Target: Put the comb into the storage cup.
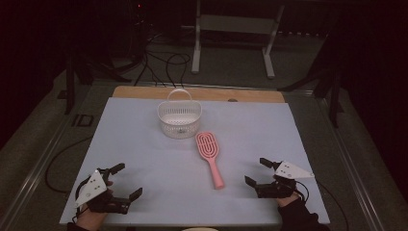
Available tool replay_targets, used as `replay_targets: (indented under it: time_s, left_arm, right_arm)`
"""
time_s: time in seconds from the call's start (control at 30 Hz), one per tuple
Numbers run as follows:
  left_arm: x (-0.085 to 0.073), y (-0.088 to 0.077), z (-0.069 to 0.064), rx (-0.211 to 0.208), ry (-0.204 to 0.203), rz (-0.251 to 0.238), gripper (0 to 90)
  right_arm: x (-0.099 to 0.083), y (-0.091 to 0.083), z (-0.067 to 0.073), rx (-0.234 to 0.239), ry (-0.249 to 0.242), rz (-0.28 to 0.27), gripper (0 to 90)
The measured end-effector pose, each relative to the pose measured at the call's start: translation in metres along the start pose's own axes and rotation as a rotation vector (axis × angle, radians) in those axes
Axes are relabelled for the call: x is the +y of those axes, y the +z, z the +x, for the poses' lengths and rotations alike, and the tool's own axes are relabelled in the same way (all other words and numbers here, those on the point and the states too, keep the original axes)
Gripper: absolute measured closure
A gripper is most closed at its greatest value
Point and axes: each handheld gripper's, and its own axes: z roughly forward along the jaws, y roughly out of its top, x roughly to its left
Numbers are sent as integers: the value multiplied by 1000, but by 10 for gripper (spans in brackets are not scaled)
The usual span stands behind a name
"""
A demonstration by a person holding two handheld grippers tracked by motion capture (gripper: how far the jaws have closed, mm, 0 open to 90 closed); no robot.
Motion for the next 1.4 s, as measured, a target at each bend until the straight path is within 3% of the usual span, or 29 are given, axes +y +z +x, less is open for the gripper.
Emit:
replay_targets:
  time_s: [0.33, 0.47, 0.93, 1.4]
  left_arm:
    - [0, 2, -1, -26, -5, -6, 3]
    - [0, 0, -2, -21, 11, -3, 3]
    - [-1, -1, -3, -25, 2, -6, 3]
    - [-1, -1, -2, -25, -4, -7, 3]
  right_arm:
    - [0, 0, -4, 2, 44, -6, 89]
    - [3, -1, -2, 0, 34, -3, 89]
    - [14, -2, 6, -17, 11, 19, 91]
    - [32, -1, 18, 24, -8, 25, 92]
